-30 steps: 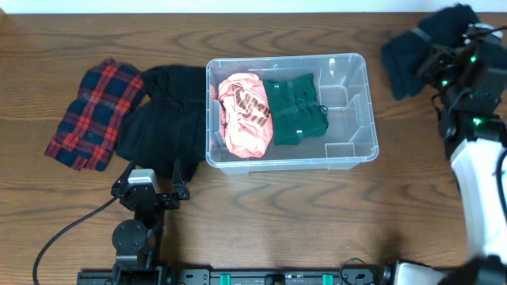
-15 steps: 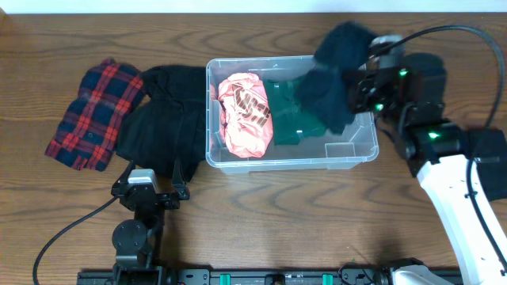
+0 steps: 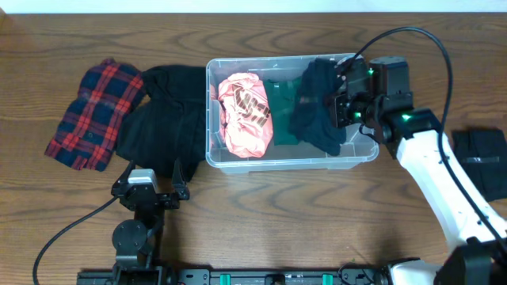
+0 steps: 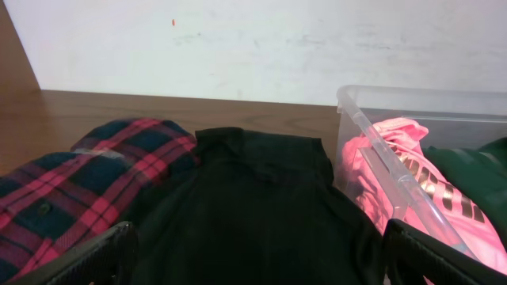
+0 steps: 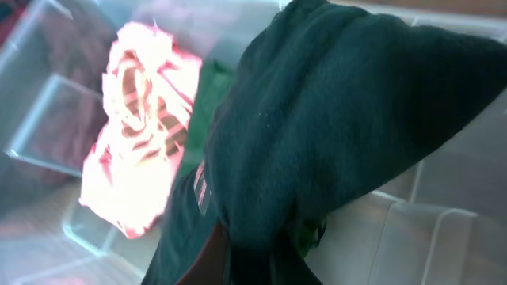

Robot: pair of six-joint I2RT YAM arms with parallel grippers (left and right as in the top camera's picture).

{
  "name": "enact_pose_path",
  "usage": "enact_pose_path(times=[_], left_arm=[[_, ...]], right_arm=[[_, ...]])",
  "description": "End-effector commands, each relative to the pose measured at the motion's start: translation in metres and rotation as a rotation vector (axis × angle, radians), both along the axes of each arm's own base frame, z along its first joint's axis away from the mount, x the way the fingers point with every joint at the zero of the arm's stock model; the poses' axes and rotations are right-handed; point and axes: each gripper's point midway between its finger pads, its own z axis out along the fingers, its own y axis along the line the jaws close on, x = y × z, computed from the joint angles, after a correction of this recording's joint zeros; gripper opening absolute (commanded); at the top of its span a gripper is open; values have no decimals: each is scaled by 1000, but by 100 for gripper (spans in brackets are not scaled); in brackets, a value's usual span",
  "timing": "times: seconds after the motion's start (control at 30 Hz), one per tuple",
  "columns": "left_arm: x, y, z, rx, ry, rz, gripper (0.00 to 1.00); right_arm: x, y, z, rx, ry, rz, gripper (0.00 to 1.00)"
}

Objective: Pack container
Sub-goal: 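Lift the black garment and carry it left into the bin, then lower the black garment into the bin's right side and release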

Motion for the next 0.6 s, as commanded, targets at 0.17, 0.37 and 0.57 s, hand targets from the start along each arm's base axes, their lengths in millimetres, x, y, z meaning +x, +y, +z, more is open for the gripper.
enact_pose_path(times=[0.17,0.37,0.57], left_arm=[[-1,3,-17,-11,49,20,98],[-1,3,-17,-11,49,20,98],[-1,3,-17,-11,49,20,98]], right_arm=[[-5,5,-32,-146,-11,218,1],[5,-24,-56,-314,19,135,1],[9,-24,-75,-325,54,136,6]])
